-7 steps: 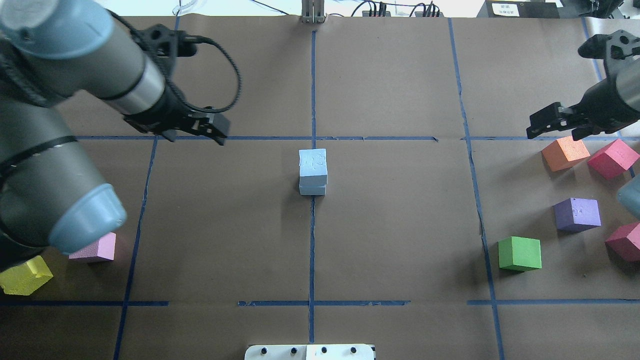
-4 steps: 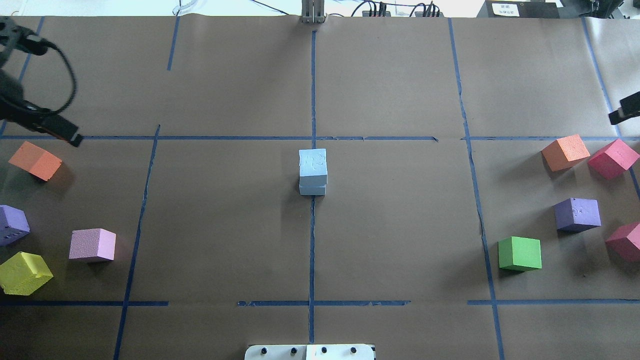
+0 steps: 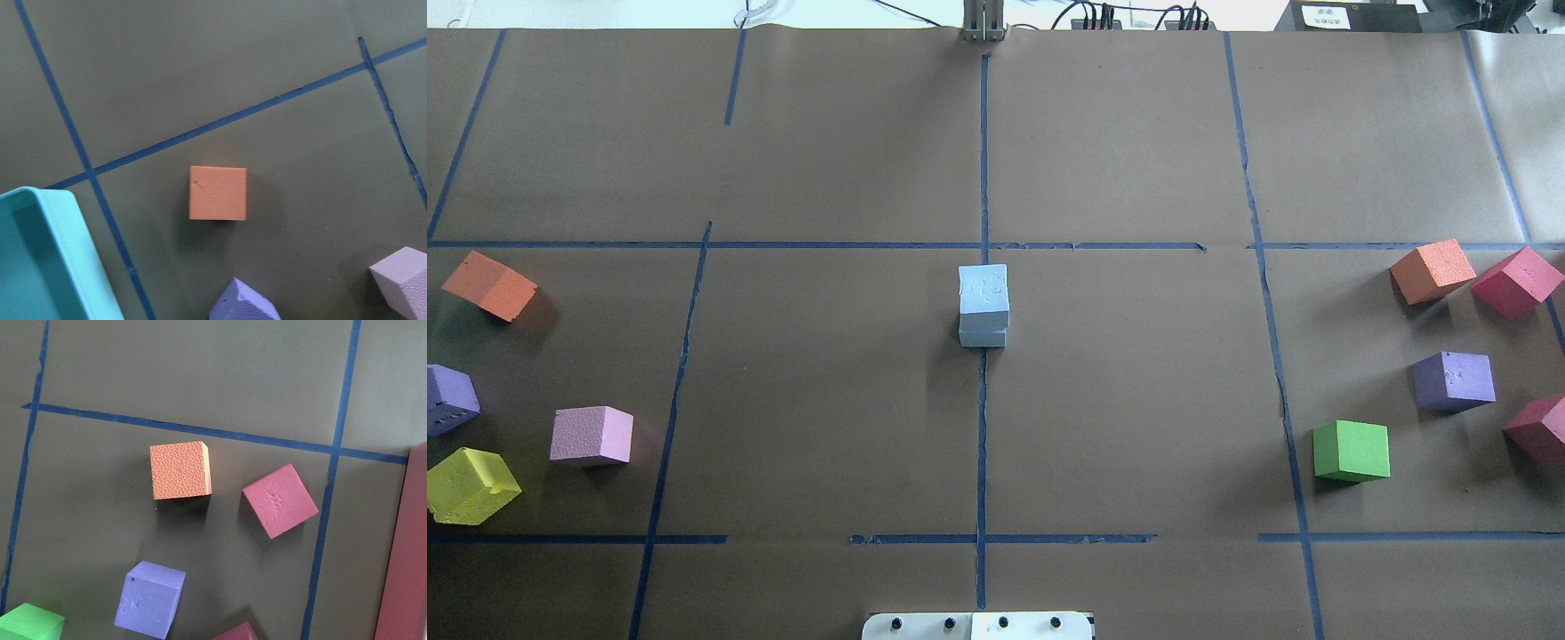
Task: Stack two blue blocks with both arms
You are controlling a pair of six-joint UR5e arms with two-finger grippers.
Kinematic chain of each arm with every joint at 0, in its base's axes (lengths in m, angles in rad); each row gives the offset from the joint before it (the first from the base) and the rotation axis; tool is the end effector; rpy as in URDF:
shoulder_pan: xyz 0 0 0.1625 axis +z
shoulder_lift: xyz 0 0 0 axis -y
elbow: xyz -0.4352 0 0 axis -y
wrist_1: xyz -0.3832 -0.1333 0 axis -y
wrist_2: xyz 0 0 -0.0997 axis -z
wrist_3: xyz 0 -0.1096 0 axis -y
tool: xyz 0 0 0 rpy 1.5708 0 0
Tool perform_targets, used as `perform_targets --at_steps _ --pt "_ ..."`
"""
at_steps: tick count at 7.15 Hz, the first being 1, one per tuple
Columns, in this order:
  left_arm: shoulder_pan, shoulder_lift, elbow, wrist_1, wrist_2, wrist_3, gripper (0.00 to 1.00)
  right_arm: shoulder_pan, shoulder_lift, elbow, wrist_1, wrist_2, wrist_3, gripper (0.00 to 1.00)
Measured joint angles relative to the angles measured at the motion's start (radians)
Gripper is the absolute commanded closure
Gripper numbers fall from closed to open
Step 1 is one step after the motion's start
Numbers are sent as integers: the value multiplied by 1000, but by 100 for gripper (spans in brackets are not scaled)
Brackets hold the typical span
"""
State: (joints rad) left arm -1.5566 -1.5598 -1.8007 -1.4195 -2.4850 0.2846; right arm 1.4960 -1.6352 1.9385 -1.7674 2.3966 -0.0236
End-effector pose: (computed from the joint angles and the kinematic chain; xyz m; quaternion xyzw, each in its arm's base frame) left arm -0.0398 -0.4739 0.5745 0.0895 0.4330 0.1482 0.8846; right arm 0.0194 -0.4474 0.5456 0.0386 -0.4018 -0.0664 0.9125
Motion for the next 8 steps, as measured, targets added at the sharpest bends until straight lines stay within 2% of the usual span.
perform_targets --at_steps 2,4,8 --pt "-20 7 48 -2 1 -42 0 4 -7 -5 -3 0 -9 0" --pt "-22 8 59 -3 36 -82 0 3 -15 -15 0 -2 -10 0" --pt "-17 0 60 -22 46 -142 0 3 -18 -69 9 -19 -12 0"
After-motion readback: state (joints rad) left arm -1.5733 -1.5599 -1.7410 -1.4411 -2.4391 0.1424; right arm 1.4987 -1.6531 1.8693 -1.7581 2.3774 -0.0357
